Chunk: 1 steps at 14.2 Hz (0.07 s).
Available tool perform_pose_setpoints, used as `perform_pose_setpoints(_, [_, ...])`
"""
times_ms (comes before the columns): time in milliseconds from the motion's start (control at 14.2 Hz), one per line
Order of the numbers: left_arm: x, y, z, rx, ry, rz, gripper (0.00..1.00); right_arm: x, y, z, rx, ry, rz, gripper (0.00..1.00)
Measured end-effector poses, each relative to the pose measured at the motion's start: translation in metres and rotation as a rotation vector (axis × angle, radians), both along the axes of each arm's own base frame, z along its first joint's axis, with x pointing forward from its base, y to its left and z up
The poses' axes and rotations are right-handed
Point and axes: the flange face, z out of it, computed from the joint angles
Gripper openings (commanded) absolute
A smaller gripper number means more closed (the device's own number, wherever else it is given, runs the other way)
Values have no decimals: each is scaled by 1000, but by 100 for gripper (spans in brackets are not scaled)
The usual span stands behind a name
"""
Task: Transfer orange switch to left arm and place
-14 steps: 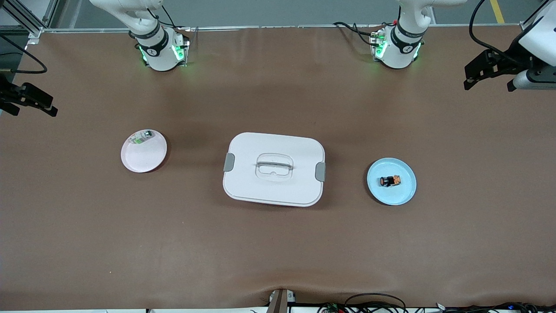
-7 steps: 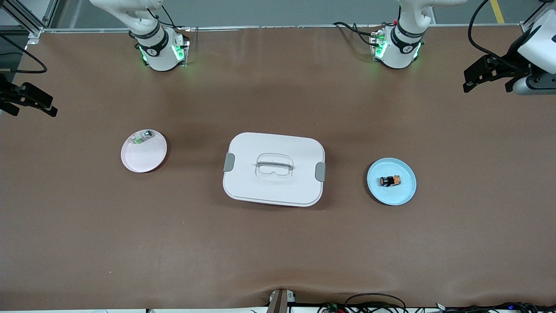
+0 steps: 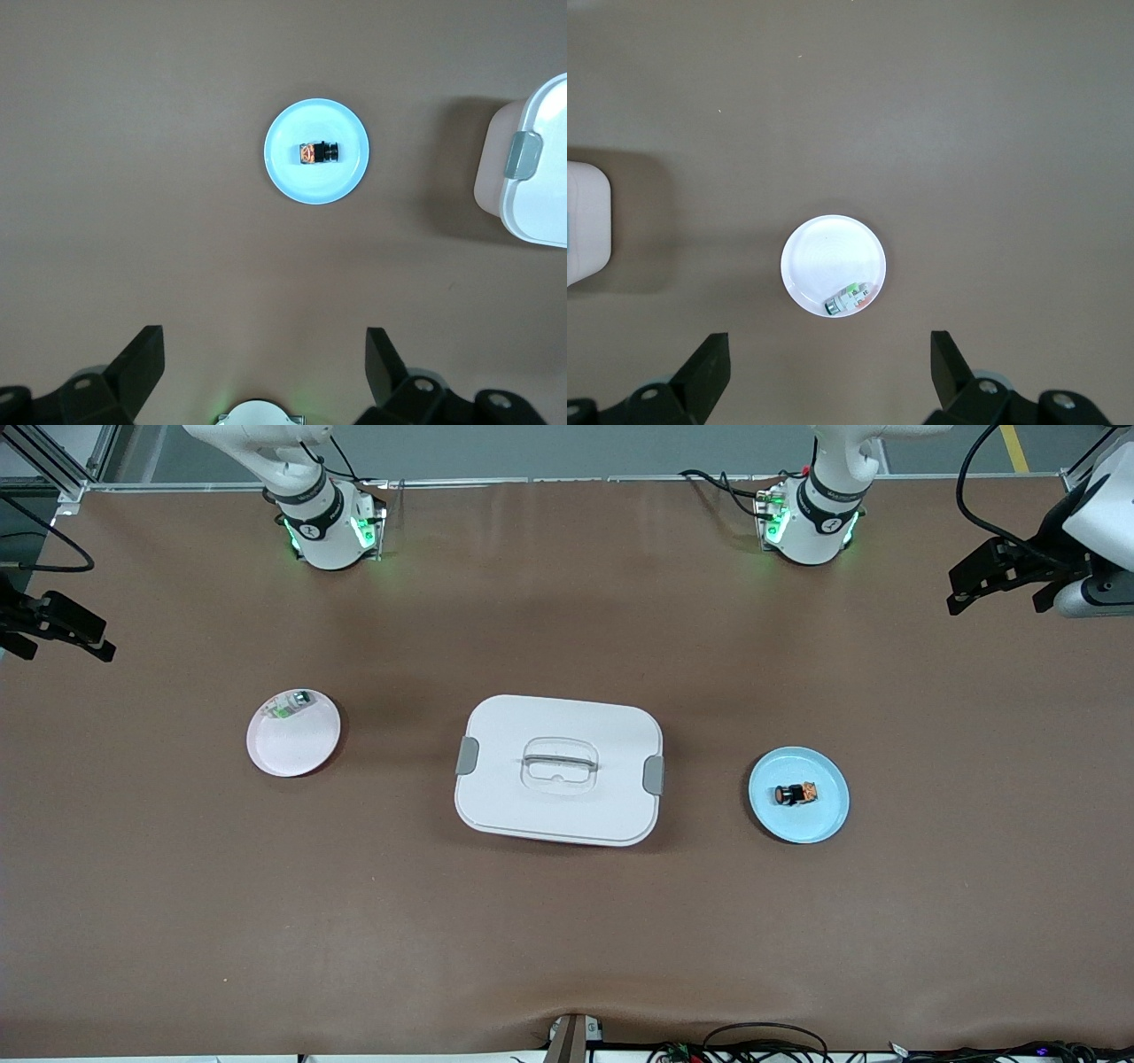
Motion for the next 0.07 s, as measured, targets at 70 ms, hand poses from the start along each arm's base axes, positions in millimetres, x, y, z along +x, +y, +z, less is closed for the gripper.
perform_pose_setpoints(70, [0, 0, 0, 0, 0, 0, 100, 0, 0, 0, 0, 0, 0, 100])
